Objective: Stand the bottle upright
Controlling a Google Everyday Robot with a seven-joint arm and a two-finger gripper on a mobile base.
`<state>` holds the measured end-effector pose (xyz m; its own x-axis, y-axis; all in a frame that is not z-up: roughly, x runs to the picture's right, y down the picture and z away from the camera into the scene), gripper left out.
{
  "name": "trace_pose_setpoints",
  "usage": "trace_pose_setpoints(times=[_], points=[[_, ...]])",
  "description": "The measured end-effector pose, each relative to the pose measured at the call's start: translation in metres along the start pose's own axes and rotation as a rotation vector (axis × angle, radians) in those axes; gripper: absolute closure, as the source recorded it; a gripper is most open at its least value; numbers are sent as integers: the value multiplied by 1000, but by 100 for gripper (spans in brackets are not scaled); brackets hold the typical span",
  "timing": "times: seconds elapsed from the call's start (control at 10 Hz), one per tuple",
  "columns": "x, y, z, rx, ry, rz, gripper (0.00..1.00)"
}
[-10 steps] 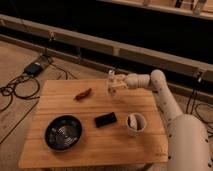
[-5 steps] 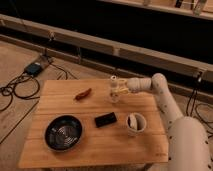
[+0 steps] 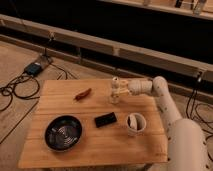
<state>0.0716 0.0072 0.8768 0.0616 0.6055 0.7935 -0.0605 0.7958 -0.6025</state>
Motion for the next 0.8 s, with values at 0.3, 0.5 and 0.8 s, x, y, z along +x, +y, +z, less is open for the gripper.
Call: trace_pose_setpoints(times=[0.3, 0.5, 0.8], points=[[6, 1, 1, 3, -32, 8, 82], [7, 1, 0, 6, -44, 10, 65], [6, 1, 1, 2, -55, 7, 33]])
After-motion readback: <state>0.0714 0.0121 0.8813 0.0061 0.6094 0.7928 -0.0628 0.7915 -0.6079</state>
